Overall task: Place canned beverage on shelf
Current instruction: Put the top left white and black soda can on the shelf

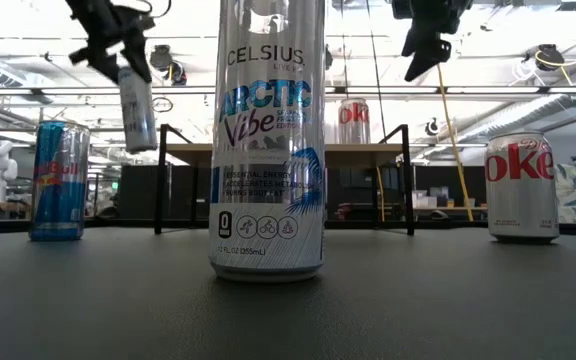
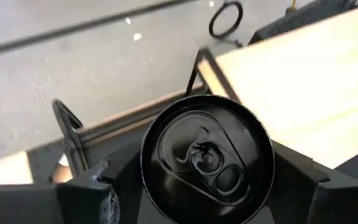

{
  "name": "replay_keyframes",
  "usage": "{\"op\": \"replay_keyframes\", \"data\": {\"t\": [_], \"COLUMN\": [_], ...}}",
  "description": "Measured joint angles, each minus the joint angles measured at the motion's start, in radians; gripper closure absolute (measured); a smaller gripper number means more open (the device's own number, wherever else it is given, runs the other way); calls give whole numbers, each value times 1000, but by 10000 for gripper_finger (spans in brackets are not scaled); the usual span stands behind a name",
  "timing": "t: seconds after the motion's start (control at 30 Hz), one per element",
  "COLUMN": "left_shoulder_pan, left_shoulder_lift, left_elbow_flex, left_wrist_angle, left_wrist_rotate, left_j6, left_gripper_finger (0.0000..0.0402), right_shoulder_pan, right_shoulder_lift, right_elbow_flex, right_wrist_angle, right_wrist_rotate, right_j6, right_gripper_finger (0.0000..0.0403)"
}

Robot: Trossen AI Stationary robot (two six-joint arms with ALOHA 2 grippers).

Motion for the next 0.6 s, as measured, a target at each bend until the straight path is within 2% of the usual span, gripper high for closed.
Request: {"op": "replay_keyframes", "data": {"t": [0.37, 0.6], "left_shoulder_pan": [-93, -152], "left_shoulder_lift": [11, 111], "left_elbow_flex": [184, 292], "left_wrist_angle": [3, 4], "left_wrist_rotate": [-72, -78], "left_j6": [-102, -110], "left_gripper_finger": [152, 152], "right_shoulder_pan": [0, 0], "right_shoulder_lift": [-5, -5], "right_elbow_flex": [0, 0], "right_wrist_angle": [3, 3], "right_wrist_rotate": [0, 0], "right_j6": [6, 13], "right_gripper_finger": [69, 69]}}
